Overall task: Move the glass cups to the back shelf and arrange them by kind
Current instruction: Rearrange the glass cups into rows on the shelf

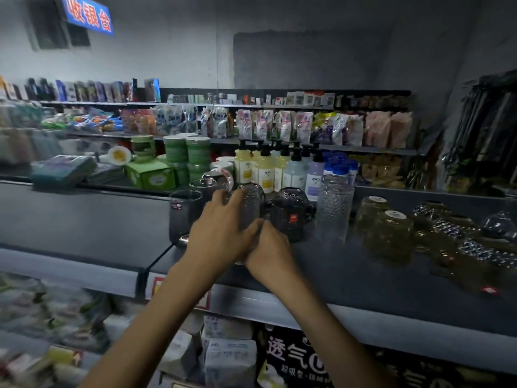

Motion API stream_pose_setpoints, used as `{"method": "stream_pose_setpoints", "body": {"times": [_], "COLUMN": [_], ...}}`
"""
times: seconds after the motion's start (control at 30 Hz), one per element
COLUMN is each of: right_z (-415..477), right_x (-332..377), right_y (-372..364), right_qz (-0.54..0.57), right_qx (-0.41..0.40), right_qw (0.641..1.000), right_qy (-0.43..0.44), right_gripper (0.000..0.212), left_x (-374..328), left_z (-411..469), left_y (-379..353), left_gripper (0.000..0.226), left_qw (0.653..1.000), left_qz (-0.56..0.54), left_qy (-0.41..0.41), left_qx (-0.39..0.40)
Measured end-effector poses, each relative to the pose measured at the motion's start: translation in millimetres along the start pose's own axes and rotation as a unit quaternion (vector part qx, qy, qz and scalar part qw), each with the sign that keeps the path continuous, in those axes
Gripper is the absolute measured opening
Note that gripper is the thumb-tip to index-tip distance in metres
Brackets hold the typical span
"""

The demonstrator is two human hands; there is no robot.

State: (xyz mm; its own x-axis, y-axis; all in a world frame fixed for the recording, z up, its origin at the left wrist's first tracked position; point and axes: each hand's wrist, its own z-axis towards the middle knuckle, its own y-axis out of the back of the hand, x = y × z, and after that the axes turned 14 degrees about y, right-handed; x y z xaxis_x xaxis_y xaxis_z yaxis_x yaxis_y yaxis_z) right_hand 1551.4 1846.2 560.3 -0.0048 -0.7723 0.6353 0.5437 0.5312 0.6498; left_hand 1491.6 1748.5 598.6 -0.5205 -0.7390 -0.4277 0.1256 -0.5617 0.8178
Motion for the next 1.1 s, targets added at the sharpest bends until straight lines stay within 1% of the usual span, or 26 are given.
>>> {"method": "stream_pose_setpoints", "body": {"times": [0.07, 0.13, 0.17, 0.23, 0.3, 0.33, 0.37, 0.4, 0.43, 0.47, 0.53, 0.57, 0.6, 0.63, 0.67, 0.73, 0.83, 0.87, 0.93, 0.97, 1.03, 1.1], "right_z": [-1, -5, -9, -15, -24, -29, -35, -42, -50, -60, -78, -87, -94, -100, -105, -114, -124, -127, -127, -124, -113, -98], "right_x": [-2, -3, -2, -1, -2, -4, -4, -5, -3, 0, 6, 9, 10, 12, 10, 5, -6, -9, -14, -18, -31, -49], "right_y": [-14, -20, -19, -14, -3, 4, 12, 21, 30, 39, 53, 57, 60, 62, 63, 72, 96, 106, 126, 133, 142, 142], "right_qz": [0.000, 0.006, 0.011, 0.037, 0.072, 0.091, 0.113, 0.148, 0.200, 0.264, 0.391, 0.429, 0.448, 0.451, 0.444, 0.418, 0.353, 0.326, 0.282, 0.258, 0.207, 0.152], "right_qx": [-0.011, -0.042, -0.053, -0.070, -0.097, -0.115, -0.135, -0.158, -0.183, -0.208, -0.244, -0.256, -0.271, -0.291, -0.317, -0.361, -0.402, -0.408, -0.390, -0.371, -0.336, -0.314], "right_qw": [1.000, 0.999, 0.998, 0.997, 0.993, 0.989, 0.984, 0.976, 0.962, 0.942, 0.888, 0.866, 0.852, 0.843, 0.837, 0.833, 0.844, 0.852, 0.874, 0.889, 0.917, 0.936], "right_qy": [-0.016, -0.016, -0.010, -0.002, 0.012, 0.020, 0.030, 0.033, 0.028, 0.018, 0.009, 0.015, 0.019, 0.023, 0.025, 0.027, 0.035, 0.041, 0.061, 0.067, 0.059, 0.039], "right_gripper": [0.049, 0.054, 0.053, 0.050, 0.052, 0.053, 0.054, 0.053, 0.053, 0.053, 0.049, 0.048, 0.048, 0.050, 0.051, 0.052, 0.049, 0.047, 0.044, 0.044, 0.043, 0.042], "left_x": [10, 17, 18, 20, 23, 22, 21, 18, 14, 9, -6, -14, -22, -29, -36, -46, -55, -57, -63, -65, -69, -76], "left_z": [4, 6, 6, 4, -3, -8, -14, -21, -28, -34, -43, -46, -47, -50, -53, -56, -57, -56, -54, -53, -49, -46], "left_y": [-6, -4, -2, 2, 5, 8, 11, 15, 18, 19, 13, 9, 2, -3, -9, -21, -37, -42, -52, -56, -66, -74], "left_gripper": [0.059, 0.044, 0.038, 0.032, 0.028, 0.025, 0.023, 0.021, 0.020, 0.019, 0.020, 0.022, 0.023, 0.025, 0.027, 0.034, 0.048, 0.055, 0.068, 0.069, 0.066, 0.066], "left_qw": [0.999, 0.998, 0.996, 0.988, 0.974, 0.955, 0.923, 0.875, 0.818, 0.762, 0.674, 0.638, 0.611, 0.594, 0.586, 0.590, 0.630, 0.659, 0.747, 0.786, 0.843, 0.882], "left_qz": [-0.026, -0.061, -0.087, -0.146, -0.225, -0.294, -0.382, -0.476, -0.560, -0.622, -0.688, -0.706, -0.717, -0.720, -0.717, -0.697, -0.649, -0.625, -0.558, -0.524, -0.453, -0.377], "left_qy": [-0.004, -0.017, -0.025, -0.040, -0.033, -0.017, 0.004, 0.030, 0.056, 0.080, 0.121, 0.135, 0.144, 0.149, 0.148, 0.131, 0.119, 0.111, 0.063, 0.029, -0.038, -0.076], "left_qx": [0.020, 0.000, -0.011, -0.014, 0.001, 0.018, 0.044, 0.076, 0.117, 0.160, 0.240, 0.276, 0.304, 0.327, 0.348, 0.386, 0.409, 0.404, 0.356, 0.327, 0.288, 0.271]}}
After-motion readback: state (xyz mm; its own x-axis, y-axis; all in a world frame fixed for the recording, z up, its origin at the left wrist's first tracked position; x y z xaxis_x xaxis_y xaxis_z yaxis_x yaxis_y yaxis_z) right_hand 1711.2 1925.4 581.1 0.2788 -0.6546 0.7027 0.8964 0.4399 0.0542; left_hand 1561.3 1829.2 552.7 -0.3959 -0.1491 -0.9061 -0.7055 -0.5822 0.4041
